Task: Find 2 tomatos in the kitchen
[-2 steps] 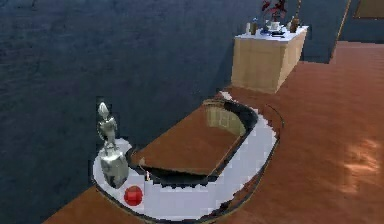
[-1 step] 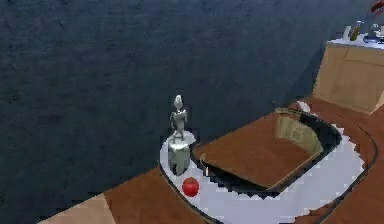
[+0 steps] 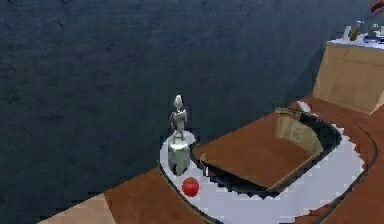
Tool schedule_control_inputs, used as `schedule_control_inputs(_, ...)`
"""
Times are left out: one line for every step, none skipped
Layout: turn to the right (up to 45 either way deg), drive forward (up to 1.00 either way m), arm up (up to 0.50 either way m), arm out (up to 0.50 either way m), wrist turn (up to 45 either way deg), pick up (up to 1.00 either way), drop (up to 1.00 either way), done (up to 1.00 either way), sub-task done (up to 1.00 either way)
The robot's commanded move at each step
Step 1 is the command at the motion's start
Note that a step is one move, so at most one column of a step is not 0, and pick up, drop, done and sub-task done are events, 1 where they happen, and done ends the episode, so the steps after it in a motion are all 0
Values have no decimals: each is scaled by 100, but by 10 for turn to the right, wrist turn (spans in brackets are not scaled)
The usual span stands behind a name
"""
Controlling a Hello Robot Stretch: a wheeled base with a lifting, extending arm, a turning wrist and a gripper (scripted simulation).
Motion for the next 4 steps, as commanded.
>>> schedule_control_inputs(450, 0, 0, 0, 0, 0, 0, 0, 0)
schedule_control_inputs(420, 0, 0, 0, 0, 0, 0, 0, 0)
schedule_control_inputs(0, 65, 0, 0, 0, 0, 0, 0, 0)
schedule_control_inputs(-180, 0, 0, 0, 0, 0, 0, 0, 0)
